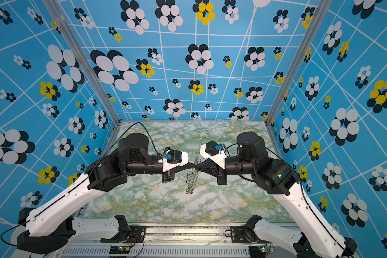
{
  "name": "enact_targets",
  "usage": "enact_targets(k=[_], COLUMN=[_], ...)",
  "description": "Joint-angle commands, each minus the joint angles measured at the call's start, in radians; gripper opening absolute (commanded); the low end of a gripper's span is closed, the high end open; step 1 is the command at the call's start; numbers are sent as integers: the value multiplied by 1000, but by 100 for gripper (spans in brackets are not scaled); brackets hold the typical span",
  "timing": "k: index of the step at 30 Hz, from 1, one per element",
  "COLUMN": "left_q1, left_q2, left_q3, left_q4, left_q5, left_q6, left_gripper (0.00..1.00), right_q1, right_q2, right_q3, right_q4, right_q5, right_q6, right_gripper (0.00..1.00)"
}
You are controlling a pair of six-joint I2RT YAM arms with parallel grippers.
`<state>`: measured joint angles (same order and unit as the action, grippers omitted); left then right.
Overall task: Attach keys to a key ring
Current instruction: Insert the key into the keyring.
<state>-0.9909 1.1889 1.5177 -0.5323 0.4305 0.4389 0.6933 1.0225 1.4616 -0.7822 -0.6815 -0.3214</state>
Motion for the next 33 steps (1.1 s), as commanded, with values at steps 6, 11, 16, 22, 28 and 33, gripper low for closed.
enact_targets(k=[6,11,16,22,28,33], left_q1=[17,28,29,29,29,29], left_q2=[-76,-89,-97,-96,-101,-102], left_q3=[-91,-113,-122,-125,-134,-140], left_q4=[180,244,276,287,306,324], left_q5=[46,95,126,143,145,147], left_q6=[-16,-38,-54,-57,-62,-69], left_gripper=[0,0,0,0,0,0], right_q1=[12,10,11,11,11,12], right_q2=[-53,-43,-42,-55,-47,-44], right_q3=[34,32,26,28,28,22], right_q4=[-20,-10,10,58,62,64], right_q5=[55,39,37,34,3,-9], right_q6=[-19,-18,-18,-1,10,19], right_gripper=[26,29,30,31,27,25])
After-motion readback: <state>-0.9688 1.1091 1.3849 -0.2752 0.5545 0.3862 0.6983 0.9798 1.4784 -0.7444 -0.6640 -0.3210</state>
